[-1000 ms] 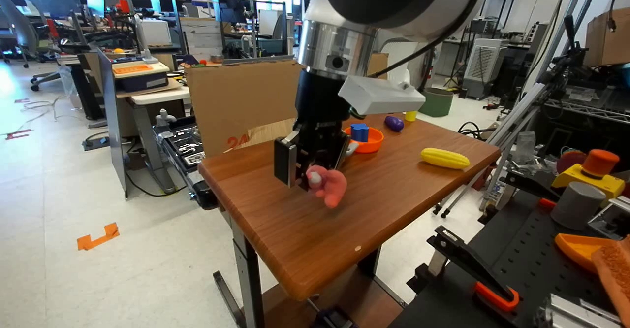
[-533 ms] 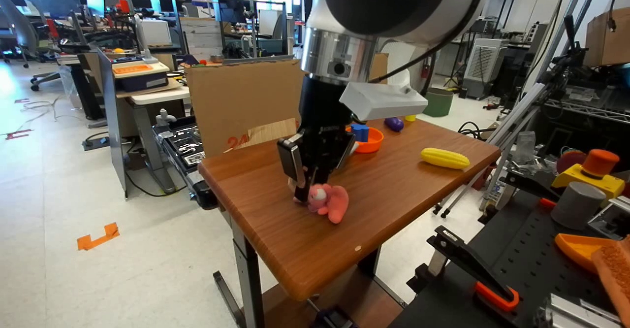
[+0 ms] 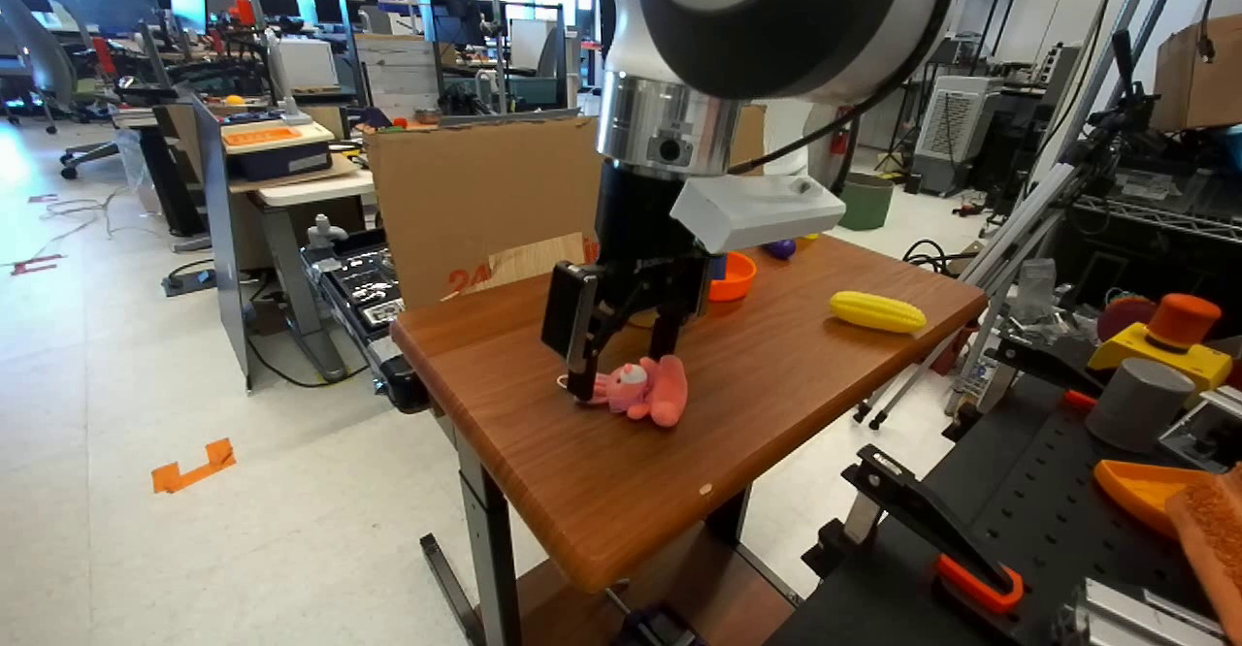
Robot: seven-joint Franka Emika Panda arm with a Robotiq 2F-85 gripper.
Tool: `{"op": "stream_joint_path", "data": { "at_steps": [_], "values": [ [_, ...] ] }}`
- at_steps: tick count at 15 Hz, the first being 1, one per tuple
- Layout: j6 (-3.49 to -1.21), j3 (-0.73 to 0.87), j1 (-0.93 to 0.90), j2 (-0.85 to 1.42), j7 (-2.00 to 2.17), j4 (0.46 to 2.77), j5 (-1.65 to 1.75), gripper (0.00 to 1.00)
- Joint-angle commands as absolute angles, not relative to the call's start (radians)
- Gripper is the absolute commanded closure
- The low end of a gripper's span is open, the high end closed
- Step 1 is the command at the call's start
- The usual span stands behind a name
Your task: Move the pink toy to the left
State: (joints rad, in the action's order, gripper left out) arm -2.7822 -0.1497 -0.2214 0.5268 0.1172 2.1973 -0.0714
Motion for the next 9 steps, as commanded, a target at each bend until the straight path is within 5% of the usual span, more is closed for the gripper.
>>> {"op": "stream_joint_path", "data": {
  "at_steps": [1, 5, 9],
  "values": [
    [-2.721, -0.001, -0.348, 0.529, 0.283, 2.174, 0.041, 0.00],
    [-2.610, 0.129, -0.484, 0.354, 0.517, 2.340, 0.194, 0.00],
    [-2.482, -0.005, -0.439, 0.161, 0.508, 2.470, 0.169, 0.00]
  ]
}}
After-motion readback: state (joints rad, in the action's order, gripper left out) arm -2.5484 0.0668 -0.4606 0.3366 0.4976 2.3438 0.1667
